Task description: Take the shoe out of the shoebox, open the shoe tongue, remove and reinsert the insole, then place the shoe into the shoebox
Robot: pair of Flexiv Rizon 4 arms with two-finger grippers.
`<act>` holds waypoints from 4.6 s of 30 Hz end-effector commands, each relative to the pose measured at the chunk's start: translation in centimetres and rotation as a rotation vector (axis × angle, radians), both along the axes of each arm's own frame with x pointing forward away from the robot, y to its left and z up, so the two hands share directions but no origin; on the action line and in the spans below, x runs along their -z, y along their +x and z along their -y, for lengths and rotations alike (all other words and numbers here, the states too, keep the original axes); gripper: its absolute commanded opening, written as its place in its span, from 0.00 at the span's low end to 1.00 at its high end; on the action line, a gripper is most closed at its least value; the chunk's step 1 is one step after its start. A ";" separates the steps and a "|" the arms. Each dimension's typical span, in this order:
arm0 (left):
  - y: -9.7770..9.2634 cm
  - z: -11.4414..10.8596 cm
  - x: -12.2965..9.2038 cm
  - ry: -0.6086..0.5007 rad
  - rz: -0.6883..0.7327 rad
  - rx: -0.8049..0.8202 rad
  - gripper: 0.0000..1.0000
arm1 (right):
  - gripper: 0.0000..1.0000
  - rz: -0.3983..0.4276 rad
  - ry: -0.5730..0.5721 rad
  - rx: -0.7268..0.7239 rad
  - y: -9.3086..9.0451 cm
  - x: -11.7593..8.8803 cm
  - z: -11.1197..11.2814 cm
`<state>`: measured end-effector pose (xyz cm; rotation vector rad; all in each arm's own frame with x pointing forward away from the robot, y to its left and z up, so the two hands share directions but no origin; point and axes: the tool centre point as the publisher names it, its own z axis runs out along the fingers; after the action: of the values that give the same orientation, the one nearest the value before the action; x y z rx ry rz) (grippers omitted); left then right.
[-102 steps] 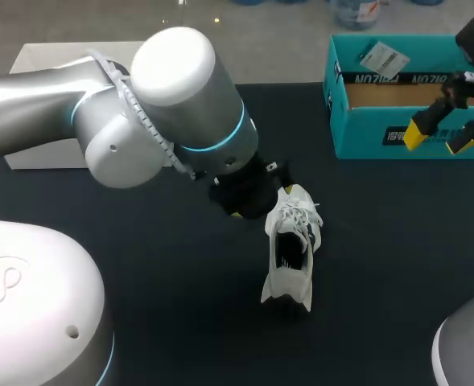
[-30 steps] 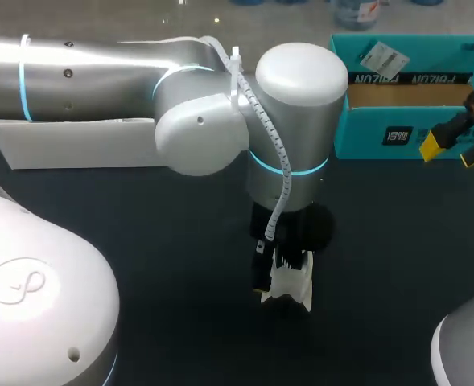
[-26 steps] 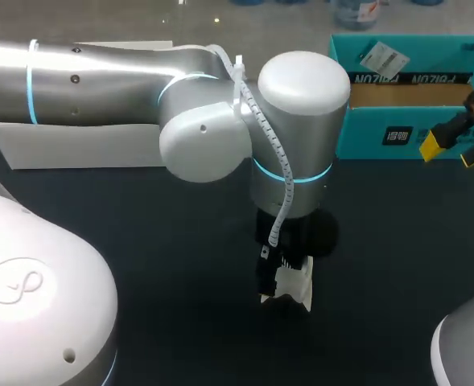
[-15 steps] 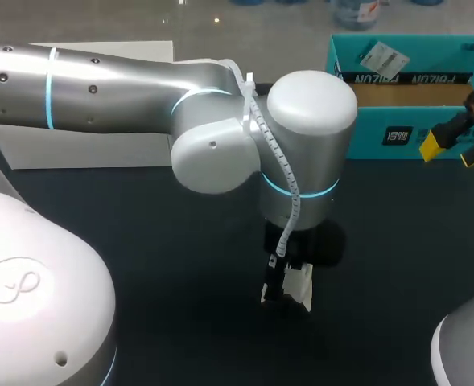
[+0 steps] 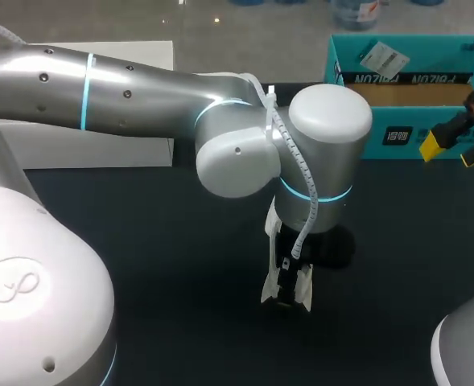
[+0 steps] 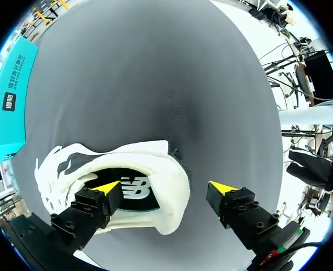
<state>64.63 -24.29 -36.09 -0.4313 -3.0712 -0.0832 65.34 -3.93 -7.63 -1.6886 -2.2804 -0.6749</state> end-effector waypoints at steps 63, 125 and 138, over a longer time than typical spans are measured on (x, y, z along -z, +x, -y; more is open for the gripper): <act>-2.9 -3.0 -13.9 0.027 -0.023 -0.145 0.00 | 1.00 -0.005 -0.002 -0.002 0.3 0.0 -0.1; 35.0 -29.9 -19.0 0.081 -0.209 -0.531 0.00 | 1.00 -0.005 -0.002 -0.002 0.3 0.0 -0.1; 37.0 -31.2 -19.0 0.074 -0.215 -0.569 0.00 | 1.00 -0.005 -0.002 -0.002 0.3 0.0 -0.1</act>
<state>101.05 6.96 -17.28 0.4193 -2.8811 -0.1246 65.33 -3.95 -7.64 -1.6886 -2.2804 -0.6755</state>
